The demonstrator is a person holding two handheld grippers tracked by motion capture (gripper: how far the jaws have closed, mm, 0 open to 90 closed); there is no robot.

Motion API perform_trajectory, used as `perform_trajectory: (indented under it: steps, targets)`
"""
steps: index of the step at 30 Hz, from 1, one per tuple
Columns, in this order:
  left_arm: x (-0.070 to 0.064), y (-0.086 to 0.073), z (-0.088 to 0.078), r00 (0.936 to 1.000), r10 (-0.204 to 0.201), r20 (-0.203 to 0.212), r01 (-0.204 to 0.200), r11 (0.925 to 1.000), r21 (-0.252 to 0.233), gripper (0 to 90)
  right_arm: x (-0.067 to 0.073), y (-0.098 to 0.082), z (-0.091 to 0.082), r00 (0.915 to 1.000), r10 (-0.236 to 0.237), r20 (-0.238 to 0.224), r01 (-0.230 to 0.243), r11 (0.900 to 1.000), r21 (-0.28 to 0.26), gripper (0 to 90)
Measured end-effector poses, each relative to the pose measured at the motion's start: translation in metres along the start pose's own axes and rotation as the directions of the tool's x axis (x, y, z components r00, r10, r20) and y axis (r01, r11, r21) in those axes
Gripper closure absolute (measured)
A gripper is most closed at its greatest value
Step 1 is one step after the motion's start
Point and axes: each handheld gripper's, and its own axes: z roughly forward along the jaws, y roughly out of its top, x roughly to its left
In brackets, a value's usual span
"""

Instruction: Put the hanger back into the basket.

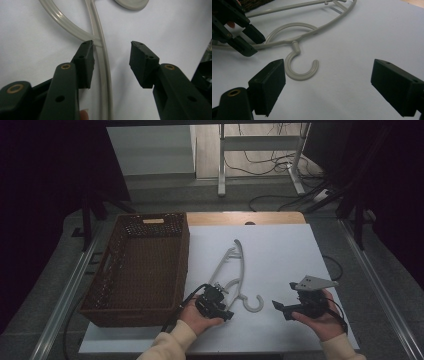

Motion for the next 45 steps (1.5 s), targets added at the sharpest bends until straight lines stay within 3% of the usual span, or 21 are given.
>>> perform_trajectory:
  steps: [5,6,11,14,20,29,45]
  targets:
    - [-0.001,-0.002,0.000,0.9998,0.012,-0.013,-0.012,0.9999,0.013,55.2,0.000,0.000,0.000,1.0000,0.000,0.002,0.000,1.000,0.001,12.2]
    - [-0.001,-0.002,0.002,0.9994,0.012,-0.032,-0.011,0.9996,0.027,54.0,0.000,0.000,0.000,1.0000,0.000,0.002,0.000,1.000,0.000,12.2]
    - [0.000,-0.004,0.002,0.9994,0.001,-0.034,-0.001,0.9998,0.019,55.1,-0.001,0.000,-0.001,1.0000,0.000,0.002,0.000,1.000,0.005,12.2]
    - [-0.003,-0.004,0.003,0.9968,0.015,-0.078,-0.014,0.9998,0.017,60.4,0.000,0.000,0.000,1.0000,0.000,0.001,0.000,1.000,0.007,12.3]
    - [-0.012,-0.004,0.006,0.9851,0.058,-0.162,-0.054,0.9982,0.027,69.2,0.000,0.001,0.001,1.0000,-0.003,0.003,0.003,1.000,0.008,12.2]
    - [-0.008,-0.004,0.005,0.9864,0.017,-0.164,-0.016,0.9998,0.012,78.8,0.000,0.000,0.001,1.0000,-0.001,0.006,0.001,1.000,0.009,12.2]
    - [-0.001,-0.006,0.002,0.9933,-0.023,-0.113,0.022,0.9996,-0.016,81.5,-0.003,-0.001,-0.001,0.9998,0.003,0.018,-0.003,1.000,0.010,12.4]
